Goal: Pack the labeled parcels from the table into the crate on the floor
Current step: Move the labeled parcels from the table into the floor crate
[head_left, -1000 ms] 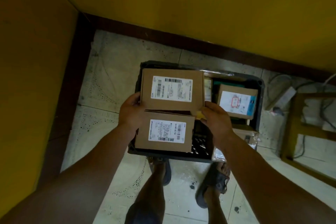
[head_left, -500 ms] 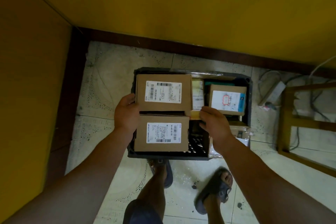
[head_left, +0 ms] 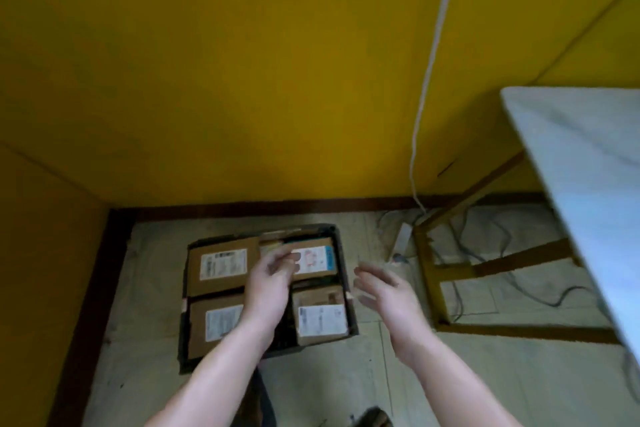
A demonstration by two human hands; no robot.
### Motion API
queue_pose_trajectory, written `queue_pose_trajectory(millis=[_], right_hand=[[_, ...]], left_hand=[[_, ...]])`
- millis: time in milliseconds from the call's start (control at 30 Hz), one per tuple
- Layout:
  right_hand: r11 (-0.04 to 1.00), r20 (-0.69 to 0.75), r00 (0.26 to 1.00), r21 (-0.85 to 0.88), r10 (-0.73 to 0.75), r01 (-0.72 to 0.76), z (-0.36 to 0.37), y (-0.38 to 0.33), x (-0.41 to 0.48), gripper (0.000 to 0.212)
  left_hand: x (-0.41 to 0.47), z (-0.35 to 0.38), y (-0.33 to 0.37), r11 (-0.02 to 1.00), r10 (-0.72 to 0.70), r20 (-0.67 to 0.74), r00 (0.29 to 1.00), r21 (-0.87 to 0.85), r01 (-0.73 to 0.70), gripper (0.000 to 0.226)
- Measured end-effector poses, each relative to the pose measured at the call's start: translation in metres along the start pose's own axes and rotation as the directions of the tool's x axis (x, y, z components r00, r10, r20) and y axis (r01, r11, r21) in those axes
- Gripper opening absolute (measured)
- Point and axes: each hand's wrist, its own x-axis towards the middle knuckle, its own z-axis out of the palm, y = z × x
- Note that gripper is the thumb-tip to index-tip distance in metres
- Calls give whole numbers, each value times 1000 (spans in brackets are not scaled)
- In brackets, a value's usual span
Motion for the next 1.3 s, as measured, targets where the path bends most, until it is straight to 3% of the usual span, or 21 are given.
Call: queue_pose_trajectory(millis=[167, 400, 767, 933, 1133, 1300], right_hand=[[989, -54, 990, 71, -127, 131, -128, -39, -63, 18], [935, -266, 952, 274, -149, 223, -300, -65, -127, 12], [891, -507, 854, 327, -117, 316, -478, -61, -143, 12], [906, -509, 859, 333, -59, 260, -550, -60, -104, 12], [961, -397, 918, 246, -20, 127, -634, -90, -35, 16], [974, -323, 946, 208, -14, 85, -689, -114, 15, 18]], left_hand=[[-90, 104, 46, 997, 75, 104, 992, -2, -75, 21], [-190, 253, 73, 989, 141, 344, 928, -13, -146, 24], [-232, 450, 74, 976, 124, 619, 776, 67, -209, 18], [-219, 538, 62, 987, 86, 617, 783, 56, -152, 20], [-192, 637, 59, 999, 13, 493, 870, 25, -29, 18], [-172, 696, 71, 1000, 1, 408, 913, 10, -5, 17]])
